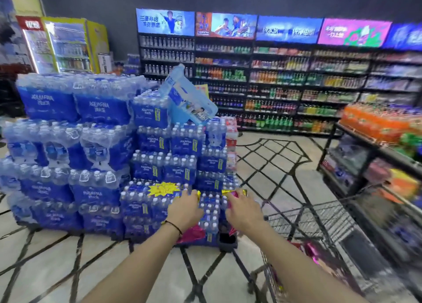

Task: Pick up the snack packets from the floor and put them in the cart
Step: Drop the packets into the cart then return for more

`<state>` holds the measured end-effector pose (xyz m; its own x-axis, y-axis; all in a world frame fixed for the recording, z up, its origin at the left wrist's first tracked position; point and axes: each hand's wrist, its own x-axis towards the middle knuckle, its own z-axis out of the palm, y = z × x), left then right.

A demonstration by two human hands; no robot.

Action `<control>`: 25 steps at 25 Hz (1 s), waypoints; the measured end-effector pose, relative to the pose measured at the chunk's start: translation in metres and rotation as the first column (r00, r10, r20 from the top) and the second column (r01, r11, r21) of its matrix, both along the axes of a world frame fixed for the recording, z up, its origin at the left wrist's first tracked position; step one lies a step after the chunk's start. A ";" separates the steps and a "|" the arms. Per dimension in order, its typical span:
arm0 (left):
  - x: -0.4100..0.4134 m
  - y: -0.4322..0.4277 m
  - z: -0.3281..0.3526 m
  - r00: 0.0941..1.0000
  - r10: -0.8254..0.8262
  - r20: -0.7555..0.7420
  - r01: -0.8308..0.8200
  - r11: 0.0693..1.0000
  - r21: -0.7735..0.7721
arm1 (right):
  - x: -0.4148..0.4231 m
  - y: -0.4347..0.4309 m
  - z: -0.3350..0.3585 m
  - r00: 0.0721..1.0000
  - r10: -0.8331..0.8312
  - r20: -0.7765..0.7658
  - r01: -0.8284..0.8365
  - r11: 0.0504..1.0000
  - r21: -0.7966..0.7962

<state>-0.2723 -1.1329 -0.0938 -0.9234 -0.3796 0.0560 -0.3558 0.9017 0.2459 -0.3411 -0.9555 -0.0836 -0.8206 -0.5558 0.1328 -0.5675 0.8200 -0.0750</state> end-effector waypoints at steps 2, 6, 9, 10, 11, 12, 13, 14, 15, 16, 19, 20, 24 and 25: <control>-0.023 0.054 0.001 0.999 -0.047 -0.022 0.047 0.999 0.008 | -0.014 0.056 0.004 0.999 -0.045 -0.030 0.044 0.999 -0.016; -0.065 0.156 0.008 0.989 -0.138 -0.058 0.139 0.990 0.017 | -0.042 0.154 0.011 0.988 -0.144 -0.062 0.141 0.989 -0.048; -0.094 0.219 0.010 0.976 -0.189 -0.110 0.194 0.981 0.030 | -0.061 0.212 0.012 0.975 -0.204 -0.092 0.202 0.979 -0.036; -0.106 0.238 0.007 0.970 -0.215 -0.116 0.221 0.974 0.044 | -0.068 0.230 0.011 0.970 -0.228 -0.090 0.226 0.974 -0.032; -0.117 0.255 0.004 0.964 -0.238 -0.120 0.246 0.967 0.060 | -0.075 0.248 0.008 0.965 -0.248 -0.084 0.247 0.969 -0.028; -0.129 0.270 0.000 0.960 -0.254 -0.116 0.263 0.963 0.065 | -0.082 0.264 0.004 0.961 -0.265 -0.078 0.263 0.964 -0.029; -0.142 0.285 -0.004 0.956 -0.272 -0.107 0.280 0.958 0.061 | -0.089 0.280 0.000 0.957 -0.281 -0.070 0.279 0.960 -0.033; -0.153 0.297 -0.008 0.954 -0.286 -0.094 0.292 0.955 0.054 | -0.096 0.293 -0.004 0.953 -0.297 -0.059 0.296 0.955 -0.035; -0.165 0.307 -0.013 0.949 -0.304 -0.079 0.309 0.950 0.053 | -0.102 0.305 -0.008 0.948 -0.314 -0.045 0.313 0.949 -0.032; -0.178 0.318 -0.019 0.944 -0.325 -0.060 0.328 0.943 0.050 | -0.112 0.318 -0.014 0.943 -0.332 -0.029 0.331 0.943 -0.023; -0.224 0.346 -0.048 0.929 -0.368 -0.033 0.369 0.926 0.083 | -0.146 0.348 -0.037 0.930 -0.368 0.021 0.368 0.930 0.014; -0.241 0.354 -0.057 0.928 -0.371 -0.026 0.372 0.923 0.098 | -0.162 0.355 -0.046 0.926 -0.376 0.035 0.375 0.927 0.031; -0.308 0.374 -0.094 0.919 -0.393 0.017 0.389 0.915 0.107 | -0.229 0.366 -0.083 0.918 -0.383 0.101 0.371 0.921 0.117; -0.324 0.376 -0.107 0.919 -0.392 0.038 0.385 0.915 0.122 | -0.246 0.364 -0.095 0.917 -0.377 0.129 0.360 0.922 0.141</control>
<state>-0.5961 -0.7564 -0.2011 -0.9996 0.0089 -0.0254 -0.0003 0.9402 0.3405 -0.5874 -0.5916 -0.1791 -0.9753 -0.2139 -0.0546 -0.2125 0.9767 -0.0311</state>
